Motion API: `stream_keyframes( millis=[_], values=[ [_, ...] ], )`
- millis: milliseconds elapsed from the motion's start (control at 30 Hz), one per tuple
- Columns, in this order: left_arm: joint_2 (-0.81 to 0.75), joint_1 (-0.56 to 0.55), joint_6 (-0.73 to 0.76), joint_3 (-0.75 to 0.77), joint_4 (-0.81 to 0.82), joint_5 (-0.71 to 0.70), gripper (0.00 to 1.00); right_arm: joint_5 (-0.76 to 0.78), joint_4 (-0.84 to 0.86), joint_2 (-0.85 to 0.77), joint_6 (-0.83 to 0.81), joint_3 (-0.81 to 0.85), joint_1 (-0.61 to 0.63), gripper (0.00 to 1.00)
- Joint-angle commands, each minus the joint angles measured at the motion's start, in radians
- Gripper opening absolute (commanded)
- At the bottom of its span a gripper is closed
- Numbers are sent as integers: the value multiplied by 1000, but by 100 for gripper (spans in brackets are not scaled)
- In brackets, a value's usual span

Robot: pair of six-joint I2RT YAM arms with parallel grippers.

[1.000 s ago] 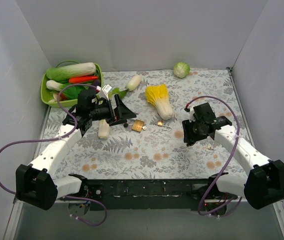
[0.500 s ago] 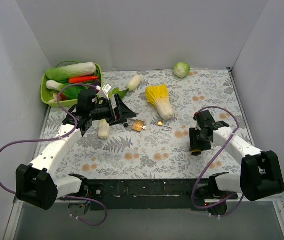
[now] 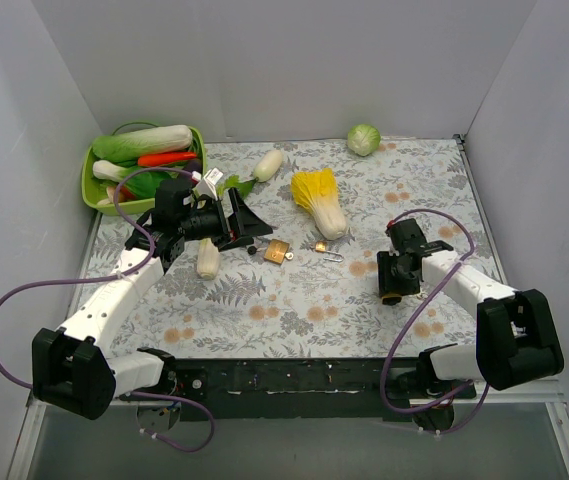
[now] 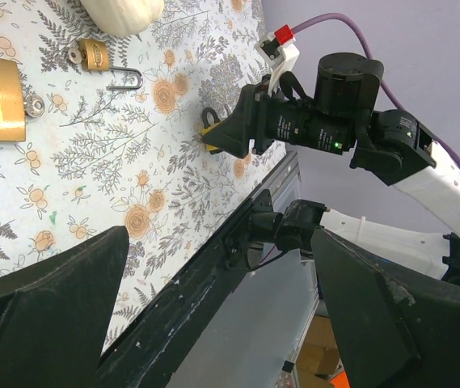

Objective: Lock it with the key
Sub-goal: Place the lock at the center of the board.

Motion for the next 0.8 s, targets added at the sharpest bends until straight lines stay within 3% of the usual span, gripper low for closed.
stream_keyframes(
  millis=[0, 100, 267, 467, 533, 633, 767],
  values=[
    [-5, 6, 16, 6, 9, -5, 98, 2, 21, -2, 0, 1, -2, 44],
    [-3, 6, 41, 20, -5, -4, 98, -19, -9, -23, 13, 19, -5, 67],
    [1, 7, 56, 29, -27, 3, 98, -49, -34, -51, -8, 94, -5, 82],
    [-11, 13, 108, 58, -48, 9, 98, -200, 3, -45, -167, 254, 21, 85],
    [-8, 13, 133, 81, -68, 1, 98, -329, 13, -11, -316, 339, 50, 83],
    [0, 17, 182, 111, -93, 1, 98, -427, -20, 58, -500, 425, 138, 84],
    [-2, 21, 214, 126, -94, 4, 98, -452, -49, 173, -666, 545, 271, 76]
  ],
)
